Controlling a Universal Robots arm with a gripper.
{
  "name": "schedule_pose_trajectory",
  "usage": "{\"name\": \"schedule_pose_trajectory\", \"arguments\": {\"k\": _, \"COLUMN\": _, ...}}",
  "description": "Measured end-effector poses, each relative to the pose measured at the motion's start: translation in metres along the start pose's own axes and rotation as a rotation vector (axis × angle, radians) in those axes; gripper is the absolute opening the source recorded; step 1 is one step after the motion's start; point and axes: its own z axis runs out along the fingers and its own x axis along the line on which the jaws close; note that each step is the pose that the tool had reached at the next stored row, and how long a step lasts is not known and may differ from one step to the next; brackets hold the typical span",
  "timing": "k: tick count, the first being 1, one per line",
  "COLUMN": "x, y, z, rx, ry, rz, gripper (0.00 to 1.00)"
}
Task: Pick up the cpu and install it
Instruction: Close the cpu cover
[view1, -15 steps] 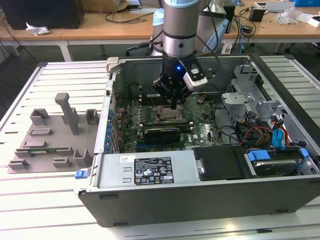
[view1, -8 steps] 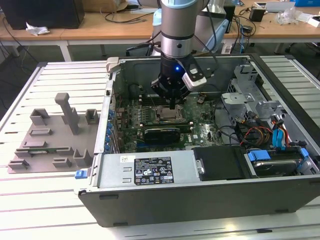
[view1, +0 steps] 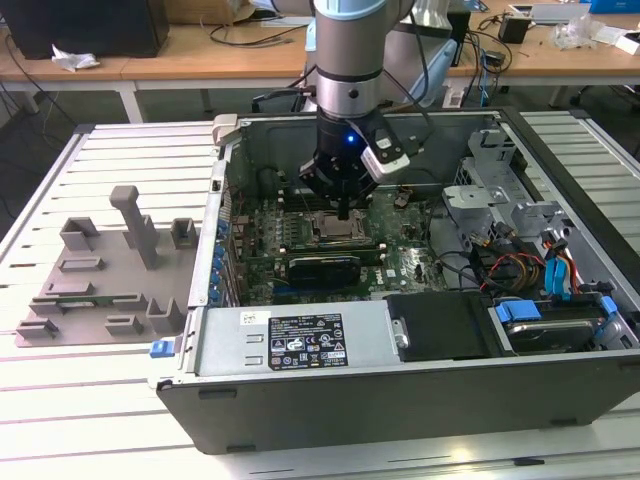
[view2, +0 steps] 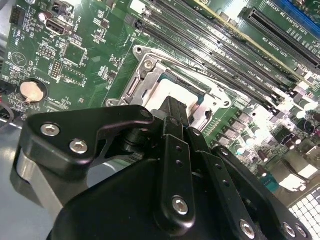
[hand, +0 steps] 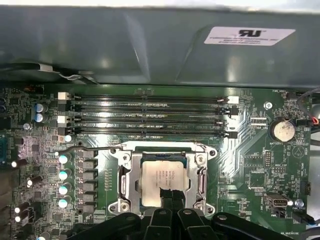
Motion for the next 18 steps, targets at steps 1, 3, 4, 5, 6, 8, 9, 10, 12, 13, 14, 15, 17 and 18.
{"name": "schedule_pose_trajectory", "arguments": {"k": 1, "x": 0.0002, "y": 0.0, "z": 0.0003, "rx": 0.0001, "ry": -0.0006, "rz": -0.004, "gripper": 0.11}}
{"name": "schedule_pose_trajectory", "arguments": {"k": 3, "x": 0.0002, "y": 0.0, "z": 0.0003, "rx": 0.0002, "ry": -0.0006, "rz": -0.004, "gripper": 0.11}}
{"name": "schedule_pose_trajectory", "arguments": {"k": 4, "x": 0.0006, "y": 0.0, "z": 0.0004, "rx": 0.0001, "ry": -0.0011, "rz": -0.004, "gripper": 0.11}}
{"name": "schedule_pose_trajectory", "arguments": {"k": 5, "x": 0.0014, "y": 0.0, "z": 0.0006, "rx": -0.0002, "ry": -0.0022, "rz": -0.004, "gripper": 0.11}}
{"name": "schedule_pose_trajectory", "arguments": {"k": 6, "x": 0.0024, "y": 0.0001, "z": 0.0011, "rx": -0.0005, "ry": -0.0038, "rz": -0.004, "gripper": 0.11}}
{"name": "schedule_pose_trajectory", "arguments": {"k": 8, "x": 0.006, "y": 0.0002, "z": 0.0041, "rx": -0.0002, "ry": -0.006, "rz": -0.004, "gripper": 0.11}}
{"name": "schedule_pose_trajectory", "arguments": {"k": 9, "x": 0.0072, "y": 0.0003, "z": 0.0058, "rx": -0.0003, "ry": -0.0061, "rz": -0.004, "gripper": 0.11}}
{"name": "schedule_pose_trajectory", "arguments": {"k": 10, "x": 0.0082, "y": 0.0003, "z": 0.0071, "rx": -0.0003, "ry": -0.0061, "rz": -0.004, "gripper": 0.11}}
{"name": "schedule_pose_trajectory", "arguments": {"k": 12, "x": 0.0117, "y": 0.0004, "z": 0.0093, "rx": -0.0003, "ry": -0.0061, "rz": -0.004, "gripper": 0.11}}
{"name": "schedule_pose_trajectory", "arguments": {"k": 13, "x": 0.0139, "y": 0.0005, "z": 0.0096, "rx": -0.0001, "ry": -0.006, "rz": -0.004, "gripper": 0.11}}
{"name": "schedule_pose_trajectory", "arguments": {"k": 14, "x": 0.0184, "y": 0.0006, "z": 0.0101, "rx": -0.0002, "ry": -0.0063, "rz": -0.004, "gripper": 0.11}}
{"name": "schedule_pose_trajectory", "arguments": {"k": 15, "x": 0.0228, "y": 0.0008, "z": 0.0106, "rx": -0.0003, "ry": -0.0067, "rz": -0.004, "gripper": 0.11}}
{"name": "schedule_pose_trajectory", "arguments": {"k": 17, "x": 0.0269, "y": 0.0008, "z": 0.0118, "rx": -0.0002, "ry": -0.0072, "rz": -0.004, "gripper": 0.11}}
{"name": "schedule_pose_trajectory", "arguments": {"k": 18, "x": 0.0293, "y": 0.0009, "z": 0.0136, "rx": -0.0002, "ry": -0.0074, "rz": -0.004, "gripper": 0.11}}
